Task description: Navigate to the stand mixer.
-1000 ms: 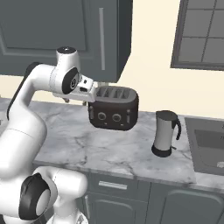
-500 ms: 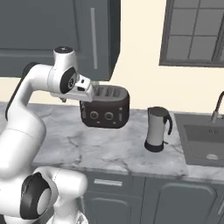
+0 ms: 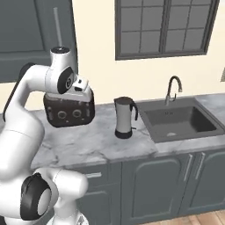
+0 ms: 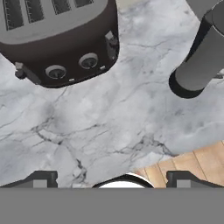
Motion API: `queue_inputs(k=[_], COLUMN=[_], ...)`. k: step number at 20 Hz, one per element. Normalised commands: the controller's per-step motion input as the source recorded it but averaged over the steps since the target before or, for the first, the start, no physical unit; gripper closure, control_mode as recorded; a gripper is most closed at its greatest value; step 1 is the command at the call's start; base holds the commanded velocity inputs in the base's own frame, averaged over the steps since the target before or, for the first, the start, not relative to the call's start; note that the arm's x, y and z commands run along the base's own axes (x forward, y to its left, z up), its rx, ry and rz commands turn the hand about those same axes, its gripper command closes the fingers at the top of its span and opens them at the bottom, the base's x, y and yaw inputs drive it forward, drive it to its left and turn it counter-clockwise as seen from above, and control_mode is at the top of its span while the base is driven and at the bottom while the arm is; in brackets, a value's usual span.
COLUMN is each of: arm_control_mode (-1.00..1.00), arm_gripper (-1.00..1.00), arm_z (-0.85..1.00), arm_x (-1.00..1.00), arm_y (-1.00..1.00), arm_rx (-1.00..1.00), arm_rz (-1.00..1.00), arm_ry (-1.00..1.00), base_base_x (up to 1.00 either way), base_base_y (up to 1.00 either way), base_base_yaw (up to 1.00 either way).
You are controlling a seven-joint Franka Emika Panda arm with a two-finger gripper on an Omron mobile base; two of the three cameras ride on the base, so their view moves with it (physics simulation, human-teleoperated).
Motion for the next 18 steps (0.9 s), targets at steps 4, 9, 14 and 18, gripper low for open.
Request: queue_inputs(k=[4, 9, 14, 18], arm_control_mode=[1.00, 1.00, 1.00, 1.00], arm_gripper=[-1.00, -1.00, -1.00, -1.00], arm_z=[0.00, 0.00, 0.00, 0.00], arm_x=[0.00, 0.00, 0.00, 0.00], arm_y=[0.00, 0.00, 0.00, 0.00], arm_rx=[0.00, 0.00, 0.00, 0.00], arm_rz=[0.00, 0.00, 0.00, 0.00], arm_ry=[0.00, 0.00, 0.00, 0.00], base_base_x=[0.07, 0.30, 0.36, 0.55], base_base_y=[-0.10, 0.00, 0.00, -0.02], base_base_yaw=[-0.56, -0.63, -0.65, -0.65])
